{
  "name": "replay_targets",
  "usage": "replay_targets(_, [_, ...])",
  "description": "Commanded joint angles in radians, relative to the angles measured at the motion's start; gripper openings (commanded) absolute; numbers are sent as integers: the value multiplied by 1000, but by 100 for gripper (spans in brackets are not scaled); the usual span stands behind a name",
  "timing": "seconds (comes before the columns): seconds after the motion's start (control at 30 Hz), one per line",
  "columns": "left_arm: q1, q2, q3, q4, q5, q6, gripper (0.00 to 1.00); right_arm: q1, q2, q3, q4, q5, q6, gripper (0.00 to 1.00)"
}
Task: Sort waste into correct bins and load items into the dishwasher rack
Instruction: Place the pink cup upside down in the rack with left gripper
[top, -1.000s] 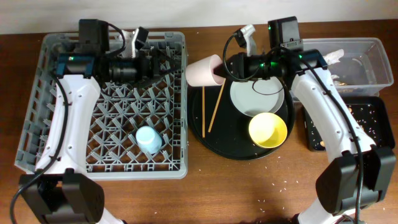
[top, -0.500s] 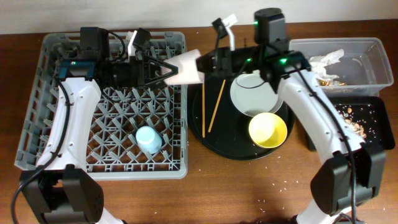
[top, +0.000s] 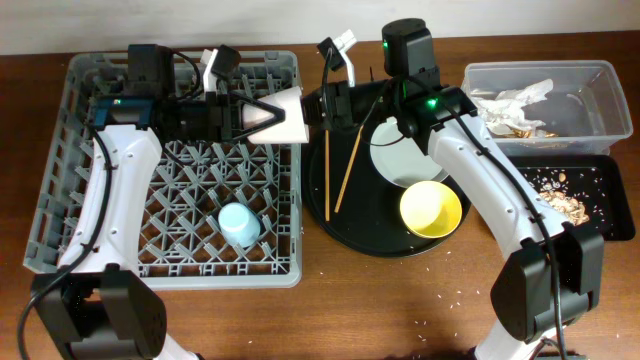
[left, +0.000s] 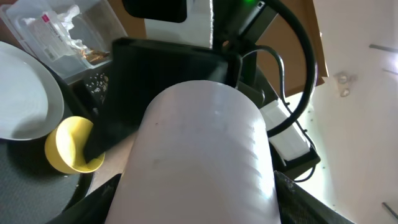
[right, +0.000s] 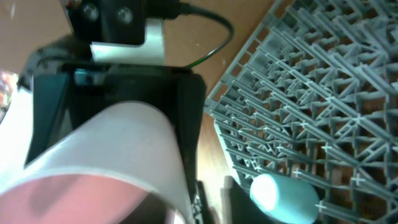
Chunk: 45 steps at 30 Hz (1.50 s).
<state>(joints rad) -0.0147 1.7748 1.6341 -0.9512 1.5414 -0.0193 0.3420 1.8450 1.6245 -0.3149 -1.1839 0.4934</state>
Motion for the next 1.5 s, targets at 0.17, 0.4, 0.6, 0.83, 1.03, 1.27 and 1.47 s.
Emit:
replay_targets(0.17, [54,-14,-4,-32,-448,-38,45,-49,9,3,-224,296,-89,98])
replay_targets(0.4, [-17,-16,48,-171,-1235,-64,45,-174,-2,5,-573,549,-310,98])
replay_targets(0.6, [-129,-3,48,-214,-1580,-74,45,-246,-19,11,-727,729,-359,98])
replay_targets(0.83, [-142,114,48,-204,-1608,-73,45,-272,-19,11,-782,752,-367,99])
replay_targets(1.03, [-158,166,50,-148,-1537,-74,41,-271,-19,11,-794,752,-382,100])
replay_targets(1.27, [-171,166,101,-166,-1541,-73,41,-271,-19,11,-796,752,-382,100])
replay_targets(1.47, [-215,227,98,-217,-1592,-55,41,-271,-19,11,-798,752,-386,100])
